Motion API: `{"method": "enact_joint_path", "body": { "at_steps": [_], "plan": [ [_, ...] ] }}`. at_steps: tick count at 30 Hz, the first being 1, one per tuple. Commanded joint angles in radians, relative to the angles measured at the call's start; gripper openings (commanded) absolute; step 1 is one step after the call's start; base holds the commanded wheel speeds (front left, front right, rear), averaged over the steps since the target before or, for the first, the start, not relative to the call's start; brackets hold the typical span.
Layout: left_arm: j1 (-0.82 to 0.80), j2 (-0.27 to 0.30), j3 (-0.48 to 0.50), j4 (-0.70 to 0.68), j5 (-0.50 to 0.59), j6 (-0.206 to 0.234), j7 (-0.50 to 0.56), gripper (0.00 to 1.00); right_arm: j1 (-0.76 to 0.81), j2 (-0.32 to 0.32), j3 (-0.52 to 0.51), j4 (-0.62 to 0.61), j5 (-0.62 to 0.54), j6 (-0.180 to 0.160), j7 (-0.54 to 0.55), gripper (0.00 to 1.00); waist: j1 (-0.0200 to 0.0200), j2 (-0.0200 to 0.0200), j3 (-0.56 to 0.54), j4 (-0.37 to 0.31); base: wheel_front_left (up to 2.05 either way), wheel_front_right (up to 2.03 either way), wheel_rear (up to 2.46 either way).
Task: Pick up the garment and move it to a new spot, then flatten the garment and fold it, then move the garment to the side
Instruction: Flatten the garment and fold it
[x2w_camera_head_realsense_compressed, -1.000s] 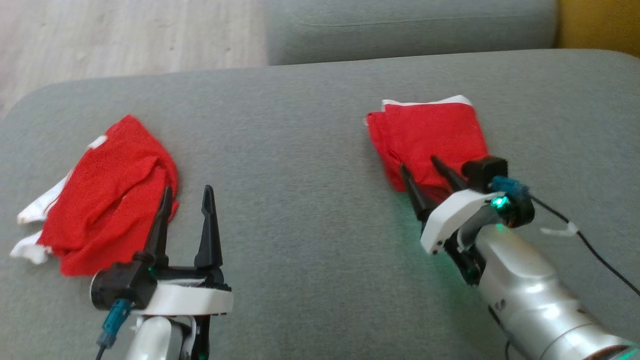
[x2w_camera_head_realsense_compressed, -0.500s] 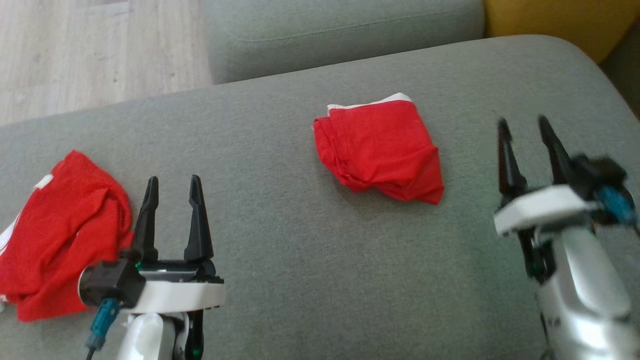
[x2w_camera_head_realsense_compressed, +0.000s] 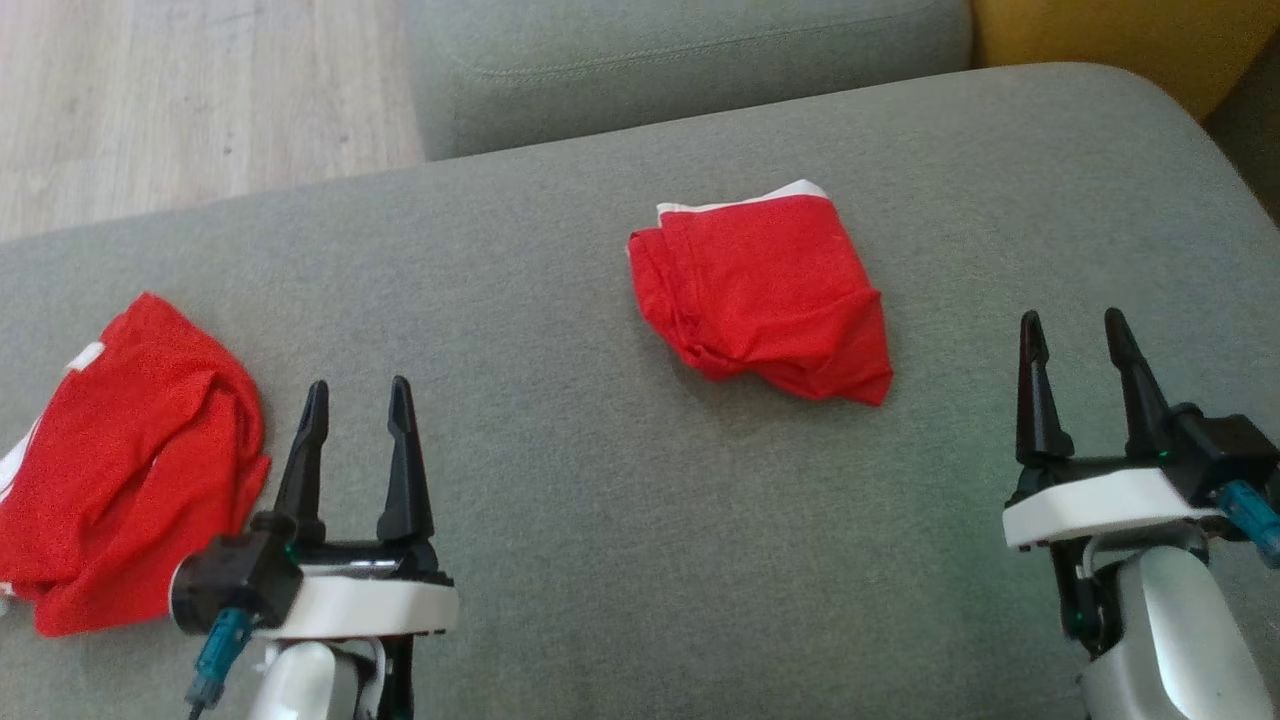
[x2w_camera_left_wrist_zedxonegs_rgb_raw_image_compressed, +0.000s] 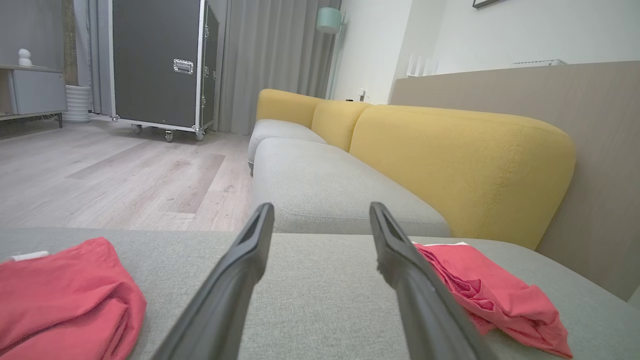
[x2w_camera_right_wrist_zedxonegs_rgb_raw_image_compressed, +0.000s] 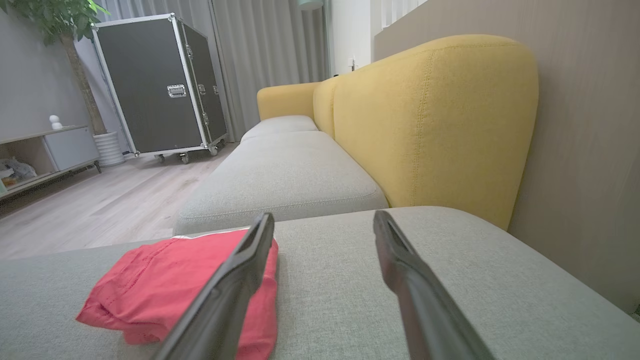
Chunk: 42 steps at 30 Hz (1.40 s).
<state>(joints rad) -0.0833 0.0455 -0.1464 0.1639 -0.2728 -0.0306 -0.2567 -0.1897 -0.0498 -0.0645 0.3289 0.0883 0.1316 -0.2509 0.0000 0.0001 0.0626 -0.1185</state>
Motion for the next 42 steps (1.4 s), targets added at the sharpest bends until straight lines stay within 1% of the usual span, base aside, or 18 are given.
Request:
{"method": "enact_joint_path", "body": {
  "at_steps": [1, 5, 7, 10, 13, 19, 22, 26, 27, 30, 32, 34, 38, 39, 42],
  "plan": [
    [-0.035, 0.005, 0.024, -0.027, 0.001, -0.001, -0.005, 1.00, -0.036, -0.001, 0.025, -0.039, 0.007, -0.001, -0.011, 1.00, 0.0000, -0.0001, 0.011, 0.011, 0.00, 0.00, 0.00],
    [-0.062, 0.005, 0.012, -0.035, 0.008, -0.005, -0.005, 1.00, -0.067, -0.001, 0.031, -0.042, -0.010, -0.001, -0.011, 1.00, 0.0000, -0.0001, 0.053, 0.049, 0.00, 0.00, 0.00],
    [-0.073, 0.005, 0.004, -0.035, 0.010, -0.005, -0.005, 1.00, -0.096, -0.001, 0.045, -0.025, -0.017, -0.001, -0.011, 0.00, 0.0000, -0.0001, 0.074, 0.068, 0.00, 0.00, 0.00],
    [-0.091, 0.005, -0.007, -0.032, 0.015, -0.010, -0.005, 1.00, -0.160, -0.001, 0.062, 0.029, -0.029, -0.001, -0.011, 0.00, 0.0000, -0.0001, 0.111, 0.096, 0.00, 0.00, 0.00],
    [-0.110, 0.005, -0.022, -0.023, 0.020, -0.016, -0.005, 1.00, -0.238, -0.001, 0.065, 0.136, -0.054, -0.001, -0.001, 0.00, 0.0000, -0.0001, 0.144, 0.128, 0.00, 0.00, 0.00],
    [-0.151, 0.005, -0.046, -0.018, 0.022, -0.020, -0.005, 1.00, -0.421, -0.001, -0.004, 0.361, -0.123, -0.001, -0.004, 0.00, 0.0000, -0.0001, 0.208, 0.195, 0.00, 0.00, 0.00],
    [-0.175, 0.005, -0.066, -0.020, 0.019, -0.020, -0.005, 1.00, -0.491, -0.001, -0.063, 0.470, -0.167, -0.001, -0.006, 0.00, 0.0000, -0.0001, 0.237, 0.232, 0.00, 0.00, 0.00],
    [-0.202, 0.005, -0.092, -0.023, 0.012, -0.015, -0.005, 1.00, -0.555, -0.001, -0.135, 0.609, -0.235, -0.001, -0.008, 0.00, 0.0000, -0.0001, 0.263, 0.264, 0.00, 0.00, 0.00],
    [-0.216, 0.005, -0.099, -0.028, 0.022, -0.011, -0.005, 1.00, -0.575, -0.001, -0.153, 0.671, -0.269, -0.001, -0.009, 0.00, 0.0000, -0.0001, 0.269, 0.273, 0.00, 0.00, 0.00],
    [-0.226, 0.005, -0.103, -0.035, 0.033, -0.004, -0.005, 1.00, -0.588, -0.001, -0.163, 0.745, -0.306, -0.001, -0.010, 0.00, 0.0000, -0.0001, 0.269, 0.280, 0.00, 0.00, 0.00],
    [-0.224, 0.005, -0.103, -0.038, 0.031, 0.000, -0.005, 1.00, -0.597, -0.001, -0.168, 0.772, -0.312, -0.001, -0.010, 0.00, 0.0000, -0.0001, 0.261, 0.280, 0.00, 0.00, 0.00],
    [-0.220, 0.005, -0.103, -0.038, 0.030, 0.001, -0.005, 1.00, -0.614, -0.001, -0.150, 0.760, -0.290, -0.001, -0.010, 0.00, 0.0000, -0.0001, 0.254, 0.280, 0.00, 0.00, 0.00],
    [-0.214, 0.005, -0.099, -0.039, 0.028, 0.001, -0.005, 1.00, -0.630, -0.001, -0.031, 0.687, -0.182, -0.001, -0.011, 0.00, 0.0000, -0.0001, 0.240, 0.278, 0.00, 0.00, 0.00],
    [-0.214, 0.005, -0.099, -0.039, 0.028, 0.001, -0.005, 1.00, -0.630, -0.001, -0.031, 0.687, -0.182, -0.001, -0.011, 0.00, 0.0000, -0.0001, 0.240, 0.278, 0.00, 0.00, 0.00],
    [-0.210, 0.005, -0.101, -0.040, 0.025, 0.002, -0.005, 1.00, -0.621, -0.001, 0.065, 0.648, -0.108, -0.001, -0.011, 0.00, 0.0000, -0.0001, 0.232, 0.280, 0.00, 0.00, 0.00]
  ]
}}
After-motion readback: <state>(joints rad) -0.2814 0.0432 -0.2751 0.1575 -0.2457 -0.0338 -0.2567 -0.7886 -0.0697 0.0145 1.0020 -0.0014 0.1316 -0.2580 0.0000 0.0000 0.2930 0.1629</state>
